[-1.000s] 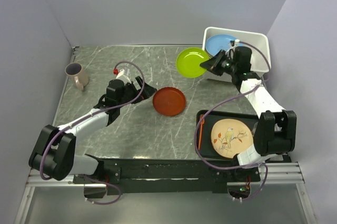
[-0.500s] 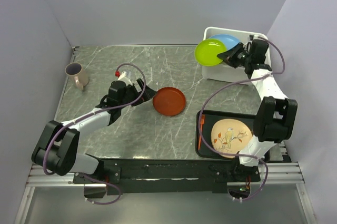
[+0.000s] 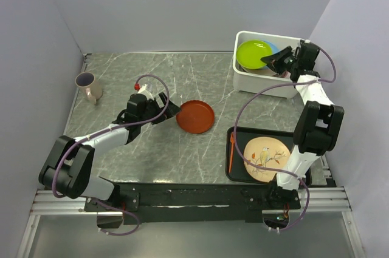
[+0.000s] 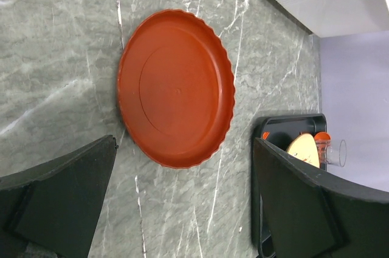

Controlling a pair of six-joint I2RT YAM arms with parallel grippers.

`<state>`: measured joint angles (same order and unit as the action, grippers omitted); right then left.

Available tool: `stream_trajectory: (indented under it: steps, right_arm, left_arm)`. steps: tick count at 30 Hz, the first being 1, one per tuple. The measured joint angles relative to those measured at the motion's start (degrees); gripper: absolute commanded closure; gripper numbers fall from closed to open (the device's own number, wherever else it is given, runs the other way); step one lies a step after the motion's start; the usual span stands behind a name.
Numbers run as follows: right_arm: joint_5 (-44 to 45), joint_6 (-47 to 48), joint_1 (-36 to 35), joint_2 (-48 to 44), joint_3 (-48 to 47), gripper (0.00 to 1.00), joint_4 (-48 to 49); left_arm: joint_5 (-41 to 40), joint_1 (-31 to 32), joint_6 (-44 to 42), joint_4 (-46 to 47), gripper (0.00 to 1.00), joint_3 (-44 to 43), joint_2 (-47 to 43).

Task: Place the plates into the plastic bin on the countertop
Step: Place the plate in the plastic bin.

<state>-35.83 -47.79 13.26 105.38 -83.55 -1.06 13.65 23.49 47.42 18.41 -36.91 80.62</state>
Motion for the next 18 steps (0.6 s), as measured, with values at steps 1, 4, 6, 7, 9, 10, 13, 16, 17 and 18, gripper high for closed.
stream_trajectory:
  steps: [1, 4, 6, 7, 9, 10, 13, 16, 17, 18]
  right_arm:
    - [0.09, -0.26, 0.39, 0.59, 0.0, 0.97, 0.09]
    - [0.46, -0.81, 1.11, 1.57, -0.13, 0.97, -0.15]
    - [0.72, -1.16, 1.68, 2.29, -0.87, 0.97, -0.26]
    - [0.79, -1.29, 1.84, 2.6, -1.31, 0.96, -0.26]
    - [1.09, -1.49, 2.05, 3.63, -3.04, 0.96, -0.39]
    - [1.31, -1.49, 2.12, 4.22, -4.09, 0.95, -0.59]
    - [2.4, -1.42, 2.14, 5.7, -7.1, 0.93, -1.92]
    - [3.63, -0.98, 2.14, 6.62, -9.11, 0.88, -3.43]
    - [3.93, -0.79, 2.16, 6.99, -9.51, 0.86, -3.78]
    - [4.31, -0.57, 2.16, 7.26, -9.84, 0.83, -4.2]
  left_arm:
    - [0.0, 0.0, 0.0, -0.17, 0.01, 0.0, 0.0]
    - [0.0, 0.0, 0.0, -0.55, 0.01, 0.0, 0.0]
    - [0.0, 0.0, 0.02, -0.57, 0.01, -0.02, 0.0]
    - [0.0, 0.0, 0.02, -0.63, 0.01, 0.0, 0.0]
    - [0.0, 0.0, 0.02, -0.76, 0.01, 0.0, 0.0]
    - [0.0, 0.0, 0.02, -0.81, 0.01, 0.0, 0.0]
    - [0.07, 0.0, 0.02, -0.94, 0.01, 0.0, 0.0]
    - [0.26, 0.02, 0.02, -1.01, 0.01, 0.15, 0.0]
    - [0.35, 0.02, 0.02, -1.14, 0.01, 0.2, 0.0]
    - [0.35, 0.09, 0.02, -1.36, 0.01, 0.22, 0.0]
